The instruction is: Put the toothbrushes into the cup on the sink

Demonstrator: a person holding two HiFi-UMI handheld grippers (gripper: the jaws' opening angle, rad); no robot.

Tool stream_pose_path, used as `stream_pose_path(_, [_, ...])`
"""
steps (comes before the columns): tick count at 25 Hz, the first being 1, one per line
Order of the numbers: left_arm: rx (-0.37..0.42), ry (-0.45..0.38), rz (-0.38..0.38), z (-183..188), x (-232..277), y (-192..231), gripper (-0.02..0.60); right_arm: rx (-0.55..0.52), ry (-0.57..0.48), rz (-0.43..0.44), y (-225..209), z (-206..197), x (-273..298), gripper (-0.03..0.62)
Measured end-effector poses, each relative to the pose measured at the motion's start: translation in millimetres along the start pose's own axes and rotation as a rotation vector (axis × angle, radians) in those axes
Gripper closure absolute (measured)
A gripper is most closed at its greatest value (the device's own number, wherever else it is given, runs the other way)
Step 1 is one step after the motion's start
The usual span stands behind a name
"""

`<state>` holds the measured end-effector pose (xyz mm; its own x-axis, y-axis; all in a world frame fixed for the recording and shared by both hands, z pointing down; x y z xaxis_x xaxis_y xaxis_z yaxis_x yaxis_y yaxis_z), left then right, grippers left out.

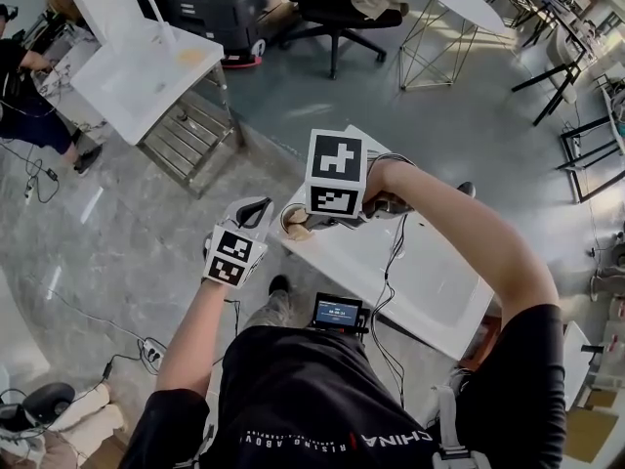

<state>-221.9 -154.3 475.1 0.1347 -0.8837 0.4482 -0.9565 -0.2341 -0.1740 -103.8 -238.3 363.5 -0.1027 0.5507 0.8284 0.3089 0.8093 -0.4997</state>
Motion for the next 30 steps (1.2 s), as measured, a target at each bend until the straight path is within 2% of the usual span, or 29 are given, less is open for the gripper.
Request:
stream_pose_path(5, [0.008,-0.011,0.016,3,-15,-6,0.577,-0.003,-0.020,-0.069,17,-8,-12,0.511])
stream_pose_path(9, [0.012,0.000,0.030,2,-29,-15,0.577,-0.007,-0.052,-0.139,34,-23,-20,0.583])
stream_pose_path(12, [0.016,0.009,0.033,-4,-40,-27,0.577,-0.030,-0.104,-0.205,46,-39,-18,0.583])
stream_pose_path(15, [0.016,0.016,0.034,-11,-48,-38,0.577,-0.064,-0.191,-0.306,57,-56,-9,0.583])
stream_pose_path(20, [0.010,0.041,0.025,-21,-57,-54,0.577,-0.088,-0.323,-0.553,70,-86,18,0.585])
stream_pose_path(25, [0.004,0.050,0.003,-29,-64,-80,0.577,-0.016,-0.458,-0.727,76,-126,60,0.585])
stream_pose_path(30, [0.008,0.059,-0.038,-37,-65,-108,0.577,0.125,-0.618,-0.807,82,-163,93,0.585])
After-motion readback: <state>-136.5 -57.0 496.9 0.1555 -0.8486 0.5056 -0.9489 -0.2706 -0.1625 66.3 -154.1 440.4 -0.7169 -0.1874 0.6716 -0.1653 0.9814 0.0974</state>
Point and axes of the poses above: the fingertips, and each gripper's own axes: x forward along the fingers, y to its left, z out of its top, the point moved 10 cm from there along -x, backward along the fingers, and after that the axes turned 11 degrees about z, right-handed, at the moved point
